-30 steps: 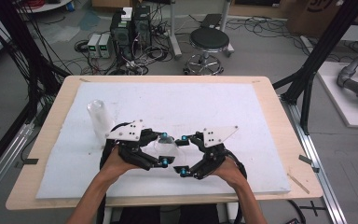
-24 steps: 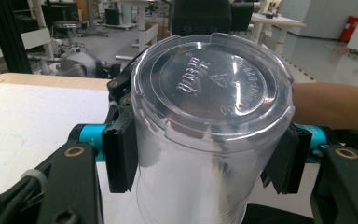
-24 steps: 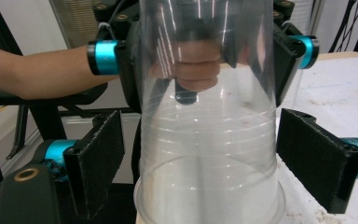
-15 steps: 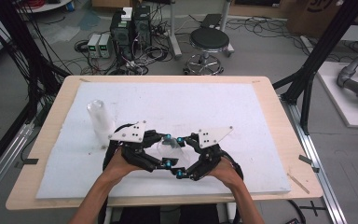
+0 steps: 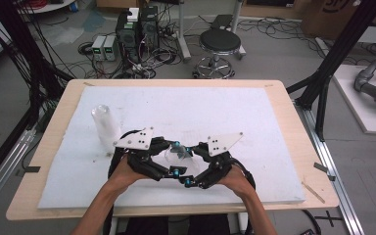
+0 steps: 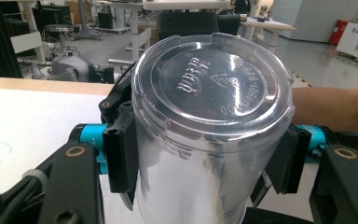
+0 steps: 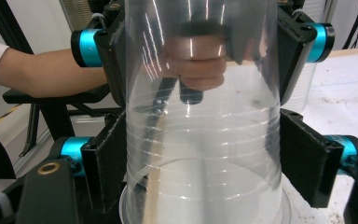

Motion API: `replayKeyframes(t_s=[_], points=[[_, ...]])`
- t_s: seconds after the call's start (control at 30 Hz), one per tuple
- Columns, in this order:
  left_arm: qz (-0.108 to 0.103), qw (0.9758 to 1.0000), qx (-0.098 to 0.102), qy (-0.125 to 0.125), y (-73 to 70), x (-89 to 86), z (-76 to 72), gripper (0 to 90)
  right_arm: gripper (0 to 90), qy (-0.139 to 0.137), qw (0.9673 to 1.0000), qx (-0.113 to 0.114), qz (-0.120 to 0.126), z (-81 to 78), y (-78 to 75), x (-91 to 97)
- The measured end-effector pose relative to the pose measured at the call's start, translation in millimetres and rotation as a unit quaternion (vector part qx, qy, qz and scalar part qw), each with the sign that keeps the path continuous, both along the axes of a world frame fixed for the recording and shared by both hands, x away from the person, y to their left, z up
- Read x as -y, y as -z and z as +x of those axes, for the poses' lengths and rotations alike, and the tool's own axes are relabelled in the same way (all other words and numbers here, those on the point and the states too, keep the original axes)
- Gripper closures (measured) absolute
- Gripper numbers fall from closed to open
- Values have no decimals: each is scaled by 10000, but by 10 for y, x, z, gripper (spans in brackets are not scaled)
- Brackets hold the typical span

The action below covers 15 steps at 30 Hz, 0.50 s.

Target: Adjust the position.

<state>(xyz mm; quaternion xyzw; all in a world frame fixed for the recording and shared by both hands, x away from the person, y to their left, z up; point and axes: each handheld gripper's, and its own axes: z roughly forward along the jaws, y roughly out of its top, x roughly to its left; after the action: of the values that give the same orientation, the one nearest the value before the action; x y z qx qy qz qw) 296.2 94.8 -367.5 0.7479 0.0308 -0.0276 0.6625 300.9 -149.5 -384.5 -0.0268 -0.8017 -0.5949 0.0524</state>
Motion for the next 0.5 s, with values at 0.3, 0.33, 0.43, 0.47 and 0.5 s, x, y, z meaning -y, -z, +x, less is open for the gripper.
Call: replayKeyframes(t_s=[0.3, 0.33, 0.43, 0.47, 0.5], points=[[13, 10000, -4, 16, 5, -6, 3, 377, 303, -36, 10000, -2, -17, 0, 1, 3], [9, 10000, -9, 17, 7, -5, 4, 377, 312, -50, 10000, 7, -22, 0, 1, 3], [44, 10000, -20, -25, 12, -4, 7, 338, 318, -28, 10000, 6, -39, 0, 3, 6], [51, 10000, -35, -55, 14, -4, 10, 307, 322, -23, 10000, 12, -40, 0, 4, 7], [40, 10000, -50, -73, 19, -1, 12, 276, 325, -4, 10000, -9, -50, -4, 4, 10]])
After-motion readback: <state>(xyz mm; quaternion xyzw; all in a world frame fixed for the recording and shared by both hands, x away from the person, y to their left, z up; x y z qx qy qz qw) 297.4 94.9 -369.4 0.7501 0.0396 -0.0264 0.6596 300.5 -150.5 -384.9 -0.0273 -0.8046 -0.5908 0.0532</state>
